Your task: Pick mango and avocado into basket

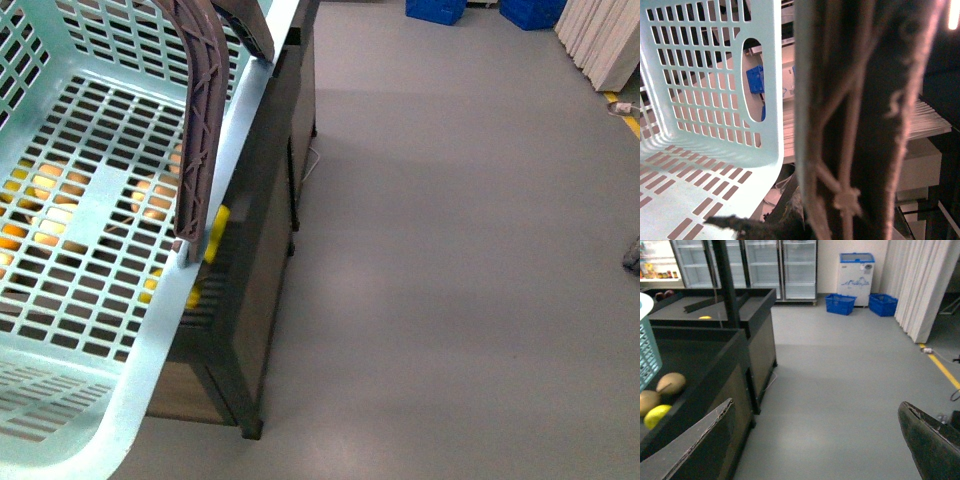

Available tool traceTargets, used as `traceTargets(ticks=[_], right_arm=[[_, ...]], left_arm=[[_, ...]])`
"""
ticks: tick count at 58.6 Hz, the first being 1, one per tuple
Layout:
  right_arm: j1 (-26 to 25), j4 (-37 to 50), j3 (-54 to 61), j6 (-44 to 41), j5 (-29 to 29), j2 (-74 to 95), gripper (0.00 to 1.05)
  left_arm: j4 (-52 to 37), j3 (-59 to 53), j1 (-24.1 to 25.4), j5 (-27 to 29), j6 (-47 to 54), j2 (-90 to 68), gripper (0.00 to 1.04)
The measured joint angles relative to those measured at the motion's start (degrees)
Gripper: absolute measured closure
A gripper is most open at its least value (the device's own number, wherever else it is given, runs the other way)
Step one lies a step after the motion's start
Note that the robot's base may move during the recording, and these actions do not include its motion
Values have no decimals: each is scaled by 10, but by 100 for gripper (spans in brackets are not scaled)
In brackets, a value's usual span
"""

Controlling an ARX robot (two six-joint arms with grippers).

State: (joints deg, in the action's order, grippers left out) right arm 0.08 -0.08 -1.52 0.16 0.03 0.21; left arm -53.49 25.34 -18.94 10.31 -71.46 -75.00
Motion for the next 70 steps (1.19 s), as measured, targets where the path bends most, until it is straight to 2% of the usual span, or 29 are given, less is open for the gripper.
traceTargets(ticks=[70], right_arm=[[0,0,0,0,0,0,9]], left_arm=[[0,0,0,-1,1,0,98]])
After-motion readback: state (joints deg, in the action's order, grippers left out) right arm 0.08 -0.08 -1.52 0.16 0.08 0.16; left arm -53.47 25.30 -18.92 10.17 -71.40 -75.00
